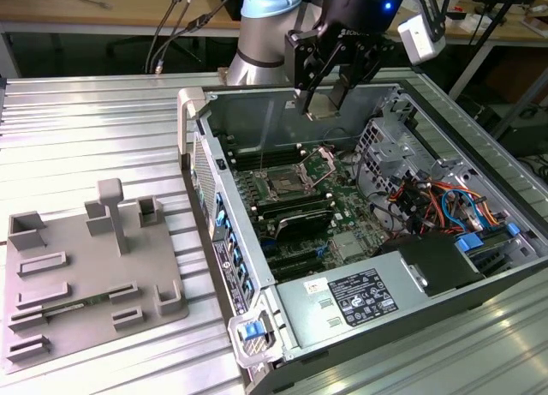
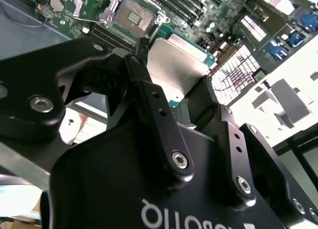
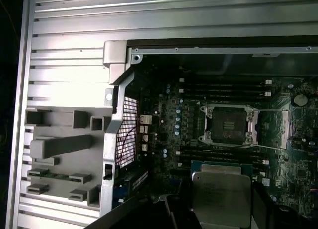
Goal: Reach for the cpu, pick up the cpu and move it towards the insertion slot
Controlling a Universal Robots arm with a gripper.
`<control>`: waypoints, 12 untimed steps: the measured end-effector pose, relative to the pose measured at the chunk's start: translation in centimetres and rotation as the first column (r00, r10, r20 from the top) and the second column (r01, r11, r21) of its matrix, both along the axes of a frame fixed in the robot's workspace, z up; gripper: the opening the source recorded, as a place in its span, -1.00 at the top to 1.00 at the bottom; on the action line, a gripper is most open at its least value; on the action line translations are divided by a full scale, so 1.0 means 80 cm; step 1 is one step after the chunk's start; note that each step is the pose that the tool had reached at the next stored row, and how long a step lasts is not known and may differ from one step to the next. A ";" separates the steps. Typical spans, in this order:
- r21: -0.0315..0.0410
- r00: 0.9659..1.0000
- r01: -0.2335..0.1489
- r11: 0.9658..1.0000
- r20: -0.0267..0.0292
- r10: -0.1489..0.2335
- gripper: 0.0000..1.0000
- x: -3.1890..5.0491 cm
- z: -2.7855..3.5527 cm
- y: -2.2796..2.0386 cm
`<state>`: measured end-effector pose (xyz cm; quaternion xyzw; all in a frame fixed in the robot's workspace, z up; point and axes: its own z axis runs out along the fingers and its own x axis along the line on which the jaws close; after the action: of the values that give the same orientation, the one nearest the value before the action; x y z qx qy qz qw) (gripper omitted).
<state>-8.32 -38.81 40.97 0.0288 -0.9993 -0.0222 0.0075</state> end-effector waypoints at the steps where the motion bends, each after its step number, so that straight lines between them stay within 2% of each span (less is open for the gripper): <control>1: 0.000 1.000 0.000 1.000 0.000 0.000 -0.10 0.000 -0.0004 0.0030; 6: 0.000 1.000 0.000 1.000 0.000 0.000 -0.10 0.002 -0.0019 0.0158; 8: 0.000 1.000 0.001 1.000 0.000 -0.001 -0.10 0.004 -0.0029 0.0255; 12: 0.000 1.000 0.001 1.000 0.000 -0.001 -0.10 0.010 -0.0038 0.0378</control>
<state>-7.53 -35.79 40.67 0.0283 -0.9993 -0.0222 0.0075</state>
